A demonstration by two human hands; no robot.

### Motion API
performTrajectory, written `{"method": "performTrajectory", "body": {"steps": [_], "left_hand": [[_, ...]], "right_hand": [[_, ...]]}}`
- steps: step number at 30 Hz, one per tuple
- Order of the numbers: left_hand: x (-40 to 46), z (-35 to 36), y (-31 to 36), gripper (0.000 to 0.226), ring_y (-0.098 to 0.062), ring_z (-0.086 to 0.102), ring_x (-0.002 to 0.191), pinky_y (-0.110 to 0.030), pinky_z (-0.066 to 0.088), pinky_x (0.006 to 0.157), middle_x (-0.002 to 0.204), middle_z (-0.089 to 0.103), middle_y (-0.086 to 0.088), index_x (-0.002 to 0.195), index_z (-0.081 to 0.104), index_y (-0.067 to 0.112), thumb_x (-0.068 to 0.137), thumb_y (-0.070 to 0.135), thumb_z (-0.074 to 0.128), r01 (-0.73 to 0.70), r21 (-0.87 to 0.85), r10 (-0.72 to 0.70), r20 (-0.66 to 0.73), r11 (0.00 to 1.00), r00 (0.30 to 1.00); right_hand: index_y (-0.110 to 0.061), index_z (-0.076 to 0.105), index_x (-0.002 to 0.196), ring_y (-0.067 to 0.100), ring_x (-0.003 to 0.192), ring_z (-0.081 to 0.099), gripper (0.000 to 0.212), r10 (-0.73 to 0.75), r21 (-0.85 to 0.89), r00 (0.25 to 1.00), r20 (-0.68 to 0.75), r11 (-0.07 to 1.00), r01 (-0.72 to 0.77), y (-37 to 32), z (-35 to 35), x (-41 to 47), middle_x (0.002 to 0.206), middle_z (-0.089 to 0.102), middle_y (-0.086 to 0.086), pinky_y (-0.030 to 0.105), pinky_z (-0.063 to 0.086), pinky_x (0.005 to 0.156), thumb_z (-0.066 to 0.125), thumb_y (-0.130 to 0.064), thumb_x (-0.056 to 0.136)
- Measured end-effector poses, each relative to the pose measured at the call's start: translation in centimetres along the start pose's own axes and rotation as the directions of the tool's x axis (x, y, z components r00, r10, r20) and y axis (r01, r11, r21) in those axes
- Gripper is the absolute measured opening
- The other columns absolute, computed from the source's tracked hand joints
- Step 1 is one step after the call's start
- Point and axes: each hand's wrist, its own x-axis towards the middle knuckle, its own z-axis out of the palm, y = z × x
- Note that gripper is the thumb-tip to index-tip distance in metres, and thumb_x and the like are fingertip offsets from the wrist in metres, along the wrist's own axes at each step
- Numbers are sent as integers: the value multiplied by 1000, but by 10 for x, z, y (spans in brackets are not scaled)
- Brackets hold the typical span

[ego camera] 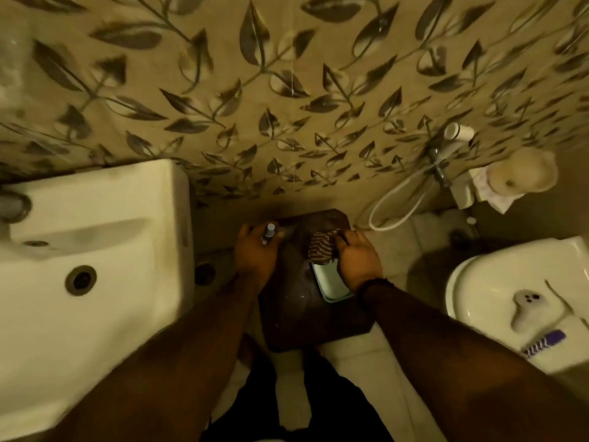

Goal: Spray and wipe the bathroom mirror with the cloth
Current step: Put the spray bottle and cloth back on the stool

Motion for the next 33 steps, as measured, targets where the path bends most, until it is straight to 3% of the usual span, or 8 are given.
{"method": "performTrajectory", "body": {"steps": [5, 9, 11, 16, 19, 23, 29, 33], "left_hand": [[-8, 22, -23, 31, -33, 63, 103, -41, 50, 92, 116, 64, -15, 113, 71, 7, 87, 24, 72, 75, -29, -70, 130, 997, 989], [-13, 39, -35, 29, -30, 63, 104, -25, 44, 85, 119, 64, -14, 111, 73, 6, 87, 22, 73, 53, 33, -57, 130, 998, 990], [-15, 48, -43, 28, -31, 63, 105, -25, 44, 85, 120, 64, -15, 110, 73, 4, 87, 20, 73, 69, 30, -73, 151, 997, 986], [-17, 65, -64, 30, -30, 59, 112, -20, 38, 87, 125, 62, -14, 113, 72, 6, 84, 14, 75, 150, 26, -153, 163, 988, 975], [-16, 73, -75, 29, -33, 61, 110, -25, 43, 90, 122, 64, -14, 110, 73, 5, 82, 12, 76, 184, 14, -183, 160, 983, 970], [-16, 79, -80, 27, -38, 62, 107, -34, 47, 93, 119, 65, -18, 108, 74, 3, 82, 9, 76, 176, 24, -178, 150, 984, 973], [-16, 85, -78, 31, -34, 60, 112, -18, 38, 87, 126, 61, -17, 115, 71, 3, 85, 11, 73, 169, 57, -176, 167, 984, 970], [-15, 84, -76, 31, -35, 59, 111, -31, 43, 90, 127, 59, -17, 116, 70, 5, 86, 15, 72, 150, 118, -169, 168, 982, 971]], "right_hand": [[-6, 47, 136, 31, 127, 37, 44, 127, 75, 986, 110, 988, -135, 8, 38, -11, 138, 44, 14, 37, 41, 96, 48, -16, 94], [-5, 47, 133, 32, 121, 41, 49, 204, 142, 965, 166, 963, -228, 10, 61, -16, 132, 46, 15, 38, 41, 97, 58, -21, 88], [-5, 46, 133, 33, 119, 44, 50, 218, 151, 959, 181, 957, -246, 9, 72, -19, 131, 46, 17, 38, 41, 98, 60, -22, 88], [-1, 52, 128, 39, 115, 49, 53, 196, 207, 967, 160, 952, -227, 5, 93, -24, 124, 53, 22, 43, 45, 96, 70, -20, 82], [0, 56, 123, 41, 111, 52, 46, 180, 161, 976, 124, 967, -199, 4, 100, -24, 119, 57, 24, 45, 48, 91, 68, -15, 81], [-6, 47, 136, 37, 127, 39, 52, 170, 69, 954, 247, 979, -193, 3, 106, -18, 137, 48, 18, 43, 40, 103, 61, -25, 89], [-9, 52, 132, 35, 130, 34, 40, 178, -1, 945, 273, 983, -185, 3, 114, -17, 142, 44, 14, 42, 39, 104, 51, -26, 96], [-9, 54, 131, 35, 127, 36, 38, 179, -13, 946, 271, 983, -183, 1, 114, -18, 139, 46, 15, 43, 38, 104, 46, -25, 97]]}}
